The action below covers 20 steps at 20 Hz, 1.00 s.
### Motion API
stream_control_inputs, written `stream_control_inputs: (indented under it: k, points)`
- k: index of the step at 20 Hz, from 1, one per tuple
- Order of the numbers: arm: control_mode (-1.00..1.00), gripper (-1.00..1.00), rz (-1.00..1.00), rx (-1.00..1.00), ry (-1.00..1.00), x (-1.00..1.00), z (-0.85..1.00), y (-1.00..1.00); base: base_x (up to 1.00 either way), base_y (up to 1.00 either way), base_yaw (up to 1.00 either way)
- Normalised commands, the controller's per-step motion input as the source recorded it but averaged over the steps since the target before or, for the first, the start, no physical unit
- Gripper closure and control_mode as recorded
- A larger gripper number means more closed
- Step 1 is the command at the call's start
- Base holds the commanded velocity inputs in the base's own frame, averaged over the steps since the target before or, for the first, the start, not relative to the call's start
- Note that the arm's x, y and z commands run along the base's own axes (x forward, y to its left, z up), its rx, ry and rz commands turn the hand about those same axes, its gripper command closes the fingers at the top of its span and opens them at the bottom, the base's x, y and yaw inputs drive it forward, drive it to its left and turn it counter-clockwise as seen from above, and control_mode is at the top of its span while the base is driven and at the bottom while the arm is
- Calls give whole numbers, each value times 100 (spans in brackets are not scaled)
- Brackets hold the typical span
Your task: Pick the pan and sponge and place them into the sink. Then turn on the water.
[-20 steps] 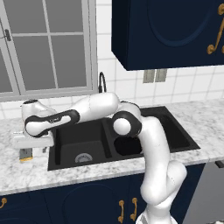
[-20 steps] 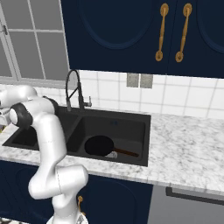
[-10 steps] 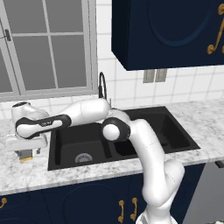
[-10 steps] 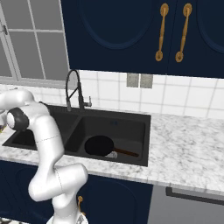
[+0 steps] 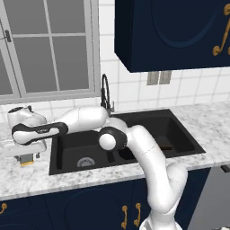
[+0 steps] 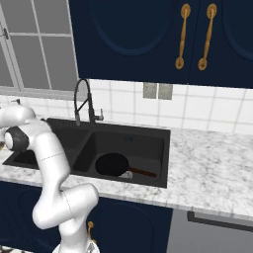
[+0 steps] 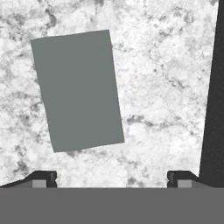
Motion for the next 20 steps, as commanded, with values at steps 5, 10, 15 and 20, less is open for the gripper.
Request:
stream_control_inputs:
  k: [5,10,15,20]
  points:
    - [-100,-100,0,0,-5,30,-29,0,0,0,0]
    - [-100,-100,0,0,-5,17,-39,5,0,0,0]
    - [-100,-100,1,1,-7,9,-20,30,0,0,0]
    - [-100,-100,1,0,8,17,-50,16,0,0,0]
